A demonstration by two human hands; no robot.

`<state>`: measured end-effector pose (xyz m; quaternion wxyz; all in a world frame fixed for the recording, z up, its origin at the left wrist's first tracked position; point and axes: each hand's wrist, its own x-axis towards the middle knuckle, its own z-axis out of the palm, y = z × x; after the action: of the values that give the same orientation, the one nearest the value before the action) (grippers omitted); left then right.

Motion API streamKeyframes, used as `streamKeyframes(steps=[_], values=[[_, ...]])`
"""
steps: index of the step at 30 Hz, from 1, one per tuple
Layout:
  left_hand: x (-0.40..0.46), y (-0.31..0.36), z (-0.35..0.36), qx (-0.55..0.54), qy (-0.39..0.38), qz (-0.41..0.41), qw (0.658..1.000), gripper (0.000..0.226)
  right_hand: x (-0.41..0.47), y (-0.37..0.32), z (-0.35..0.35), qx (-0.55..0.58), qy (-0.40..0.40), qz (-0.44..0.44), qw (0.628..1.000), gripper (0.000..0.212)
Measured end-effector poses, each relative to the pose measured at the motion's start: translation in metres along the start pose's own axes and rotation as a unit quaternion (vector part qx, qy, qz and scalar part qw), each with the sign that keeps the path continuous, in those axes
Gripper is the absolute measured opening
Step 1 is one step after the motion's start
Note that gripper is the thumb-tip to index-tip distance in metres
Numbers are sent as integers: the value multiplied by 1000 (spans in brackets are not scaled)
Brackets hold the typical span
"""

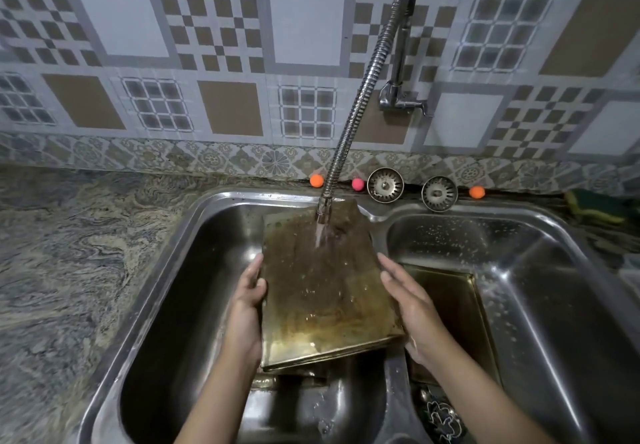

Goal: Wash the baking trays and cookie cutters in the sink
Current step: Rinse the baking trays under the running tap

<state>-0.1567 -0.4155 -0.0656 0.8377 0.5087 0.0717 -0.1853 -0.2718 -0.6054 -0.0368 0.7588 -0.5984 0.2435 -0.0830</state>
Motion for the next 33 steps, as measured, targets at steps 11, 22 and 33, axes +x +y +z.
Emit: streamKeyframes(steps=[11,22,33], values=[[17,-36,14,315,-43,-85,944,28,-28,-103,-55,5,131,-88,988,48],[104,-107,-94,695,57,-140,703,48,-21,-26,-95,-468,161,-10,869,69],[87,-78,-76,749,83,-36,656,18,31,106,-78,-607,85,74,787,71]])
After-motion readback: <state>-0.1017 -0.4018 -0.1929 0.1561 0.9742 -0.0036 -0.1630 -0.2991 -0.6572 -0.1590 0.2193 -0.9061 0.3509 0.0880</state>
